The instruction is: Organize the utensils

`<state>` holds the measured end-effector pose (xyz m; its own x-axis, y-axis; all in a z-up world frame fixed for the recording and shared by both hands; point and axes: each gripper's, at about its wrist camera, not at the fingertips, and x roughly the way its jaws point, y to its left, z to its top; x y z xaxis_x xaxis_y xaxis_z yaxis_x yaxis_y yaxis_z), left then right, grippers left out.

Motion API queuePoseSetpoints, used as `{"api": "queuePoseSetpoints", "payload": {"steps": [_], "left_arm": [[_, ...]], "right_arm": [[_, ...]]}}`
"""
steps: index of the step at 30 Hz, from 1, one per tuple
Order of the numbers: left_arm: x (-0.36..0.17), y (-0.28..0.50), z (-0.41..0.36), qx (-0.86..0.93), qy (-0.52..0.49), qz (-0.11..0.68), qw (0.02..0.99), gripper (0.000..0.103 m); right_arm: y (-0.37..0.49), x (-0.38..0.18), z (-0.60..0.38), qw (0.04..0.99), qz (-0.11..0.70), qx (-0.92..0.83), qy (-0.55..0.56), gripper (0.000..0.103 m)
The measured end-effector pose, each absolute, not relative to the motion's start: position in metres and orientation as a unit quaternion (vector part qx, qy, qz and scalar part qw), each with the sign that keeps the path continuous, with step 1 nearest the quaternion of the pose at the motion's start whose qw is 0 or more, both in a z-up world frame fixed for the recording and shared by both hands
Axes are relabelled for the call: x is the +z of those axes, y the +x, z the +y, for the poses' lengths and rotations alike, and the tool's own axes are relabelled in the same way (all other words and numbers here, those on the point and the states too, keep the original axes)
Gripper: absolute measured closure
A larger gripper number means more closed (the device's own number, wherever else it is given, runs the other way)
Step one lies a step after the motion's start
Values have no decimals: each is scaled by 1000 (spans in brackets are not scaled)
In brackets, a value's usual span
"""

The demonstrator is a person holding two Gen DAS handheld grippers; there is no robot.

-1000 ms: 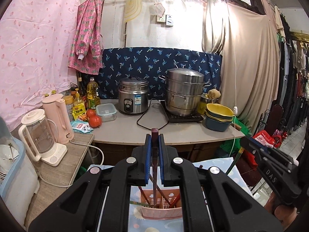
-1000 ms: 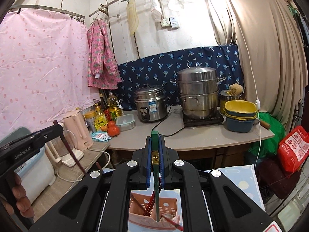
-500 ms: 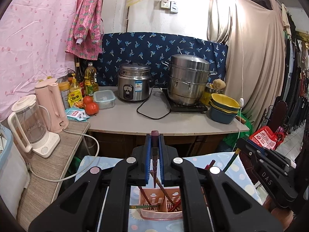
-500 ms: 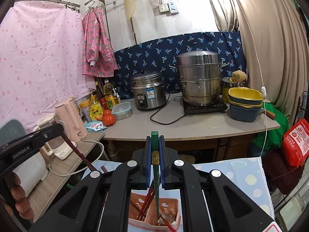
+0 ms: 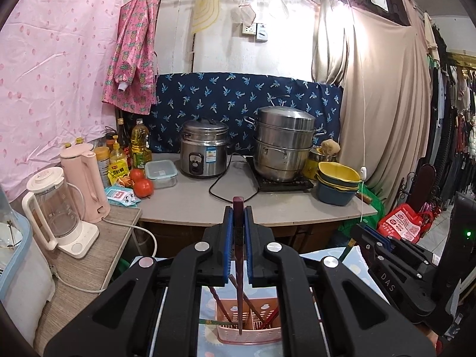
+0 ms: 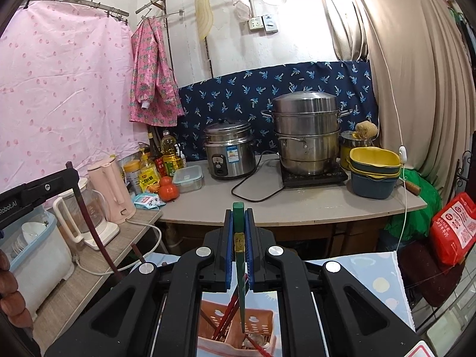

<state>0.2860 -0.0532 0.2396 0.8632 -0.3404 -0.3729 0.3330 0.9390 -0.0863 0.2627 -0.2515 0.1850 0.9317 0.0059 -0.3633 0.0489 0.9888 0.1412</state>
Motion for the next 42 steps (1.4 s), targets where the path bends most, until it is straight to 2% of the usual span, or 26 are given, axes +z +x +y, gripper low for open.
{"api": "queuePoseSetpoints", "payload": {"steps": [22, 29, 30, 31, 32, 33, 35, 37, 42], "left_arm": [[238, 297, -61, -178, -11, 196, 964, 96], [219, 304, -65, -171, -11, 212, 962, 95], [217, 304, -65, -166, -10, 211, 963, 94], [215, 304, -66, -166, -8, 213, 963, 87], [213, 305, -66, -166, -9, 213, 963, 77], [212, 305, -65, -162, -11, 212, 964, 71], [210, 305, -64, -156, -13, 208, 965, 50], [207, 304, -63, -151, -13, 205, 967, 48], [193, 305, -63, -149, -8, 219, 964, 48]], "right_arm": [[274, 168, -253, 976, 202, -7, 80, 96], [275, 163, -254, 976, 208, -9, 70, 95], [275, 163, -253, 976, 206, -11, 67, 90], [273, 162, -252, 977, 202, -15, 64, 85], [272, 162, -252, 978, 198, -19, 62, 75], [272, 162, -252, 979, 195, -21, 62, 70], [270, 162, -253, 979, 192, -21, 67, 66], [269, 162, -253, 979, 189, -21, 70, 60], [268, 158, -250, 979, 193, -20, 66, 60]]}}
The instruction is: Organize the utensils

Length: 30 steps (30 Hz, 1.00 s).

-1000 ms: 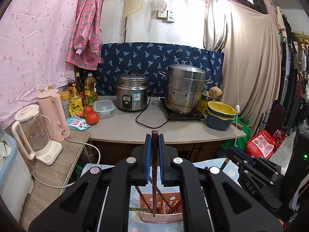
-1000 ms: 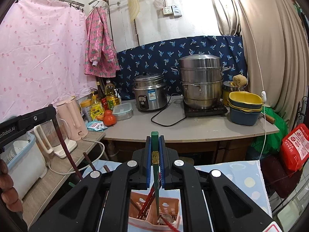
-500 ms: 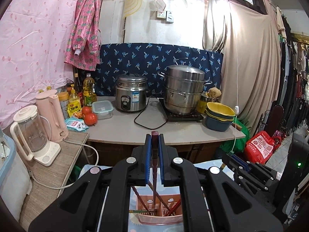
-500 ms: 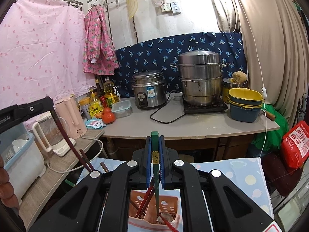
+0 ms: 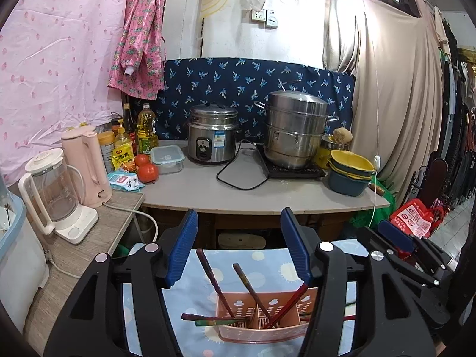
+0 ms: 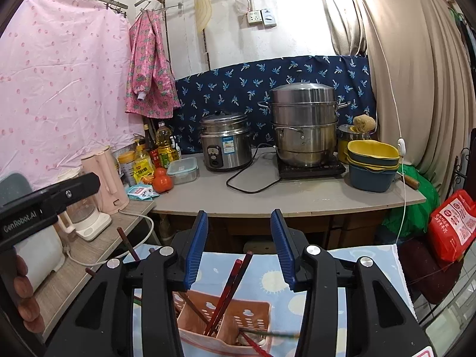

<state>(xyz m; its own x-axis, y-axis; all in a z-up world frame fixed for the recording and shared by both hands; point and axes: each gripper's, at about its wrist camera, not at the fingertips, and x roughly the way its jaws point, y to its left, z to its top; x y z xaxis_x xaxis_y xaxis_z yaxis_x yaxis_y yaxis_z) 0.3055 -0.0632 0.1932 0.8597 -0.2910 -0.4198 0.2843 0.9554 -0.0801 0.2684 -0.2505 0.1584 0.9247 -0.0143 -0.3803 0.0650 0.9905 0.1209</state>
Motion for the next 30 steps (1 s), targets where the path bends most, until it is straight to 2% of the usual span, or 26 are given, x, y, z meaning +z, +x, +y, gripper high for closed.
{"api": "queuePoseSetpoints", "payload": {"steps": [12, 17, 24, 30], "left_arm": [[152, 291, -68, -144, 13, 259, 955, 47], [138, 272, -72, -140, 26, 266, 953, 37], [117, 246, -72, -135, 29, 286, 948, 34], [96, 224, -64, -114, 26, 302, 946, 14]], "right_arm": [[245, 138, -248, 973, 221, -20, 68, 53], [226, 130, -238, 972, 230, -23, 52, 47], [194, 117, -220, 966, 254, -44, 32, 40], [169, 98, -220, 954, 285, -71, 51, 32]]}}
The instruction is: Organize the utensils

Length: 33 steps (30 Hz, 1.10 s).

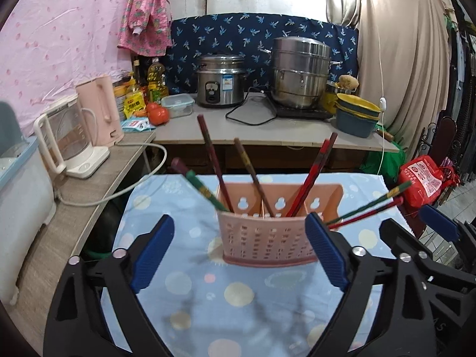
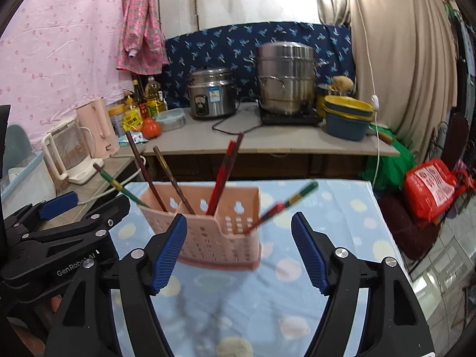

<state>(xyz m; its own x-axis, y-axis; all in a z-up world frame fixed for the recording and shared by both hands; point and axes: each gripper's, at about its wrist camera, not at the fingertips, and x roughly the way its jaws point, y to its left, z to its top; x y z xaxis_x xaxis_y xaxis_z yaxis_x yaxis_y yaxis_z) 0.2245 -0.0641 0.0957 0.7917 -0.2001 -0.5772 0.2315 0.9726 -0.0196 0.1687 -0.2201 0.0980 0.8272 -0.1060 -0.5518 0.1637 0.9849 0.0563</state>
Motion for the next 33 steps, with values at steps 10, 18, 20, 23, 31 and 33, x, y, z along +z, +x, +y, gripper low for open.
{"api": "queuePoseSetpoints", "payload": {"steps": [10, 18, 20, 23, 31, 33], "left_arm": [[61, 196, -55, -91, 30, 334, 938, 7], [43, 181, -51, -79, 28, 349, 933, 7], [39, 179, -51, -77, 29, 354, 932, 7], [33, 176, -50, -76, 28, 360, 930, 7], [28, 165, -50, -72, 39, 359, 930, 7], [29, 162, -51, -69, 44, 357, 931, 7]], "right_arm": [[136, 68, -213, 943, 316, -95, 50, 17], [122, 51, -210, 935, 338, -91, 50, 7], [119, 48, -208, 935, 339, -94, 44, 7], [114, 45, -206, 934, 340, -99, 38, 7], [102, 42, -203, 935, 335, -111, 30, 7], [101, 42, -203, 935, 336, -110, 33, 7]]}}
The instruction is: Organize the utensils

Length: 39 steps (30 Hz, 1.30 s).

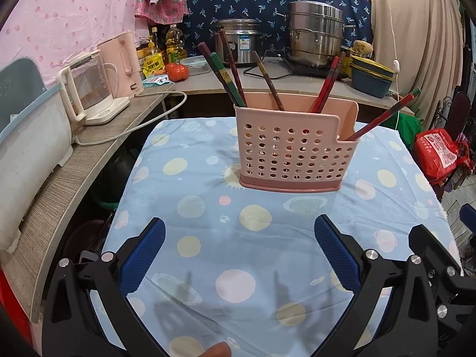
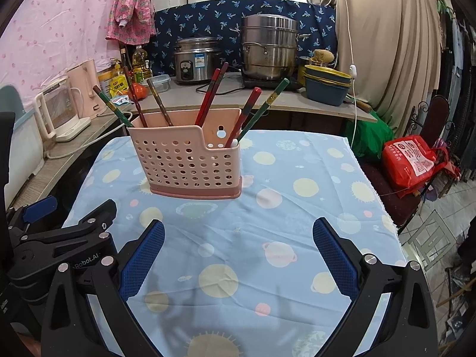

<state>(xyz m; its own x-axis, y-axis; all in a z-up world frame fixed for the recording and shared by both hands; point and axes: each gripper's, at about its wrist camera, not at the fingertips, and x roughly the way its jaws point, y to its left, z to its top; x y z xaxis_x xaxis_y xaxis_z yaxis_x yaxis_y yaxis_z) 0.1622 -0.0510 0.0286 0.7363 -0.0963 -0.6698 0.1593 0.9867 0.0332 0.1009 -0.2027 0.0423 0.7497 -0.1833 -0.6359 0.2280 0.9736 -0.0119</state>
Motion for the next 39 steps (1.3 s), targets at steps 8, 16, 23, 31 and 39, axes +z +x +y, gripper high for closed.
{"api": "queuePoseSetpoints", "payload": {"steps": [8, 16, 23, 31, 39], "left_arm": [[31, 156, -49, -65, 44, 352, 933, 7], [31, 153, -48, -61, 51, 356, 931, 7], [31, 152, -49, -61, 59, 356, 930, 7], [30, 153, -51, -56, 64, 359, 929, 7], [26, 156, -52, -56, 67, 367, 926, 7]], "right_arm": [[95, 45, -202, 936, 334, -111, 32, 7], [92, 44, -200, 936, 332, -106, 37, 7], [91, 43, -200, 936, 333, -106, 41, 7], [91, 41, -200, 935, 334, -109, 41, 7], [93, 38, -205, 934, 338, -110, 45, 7]]}}
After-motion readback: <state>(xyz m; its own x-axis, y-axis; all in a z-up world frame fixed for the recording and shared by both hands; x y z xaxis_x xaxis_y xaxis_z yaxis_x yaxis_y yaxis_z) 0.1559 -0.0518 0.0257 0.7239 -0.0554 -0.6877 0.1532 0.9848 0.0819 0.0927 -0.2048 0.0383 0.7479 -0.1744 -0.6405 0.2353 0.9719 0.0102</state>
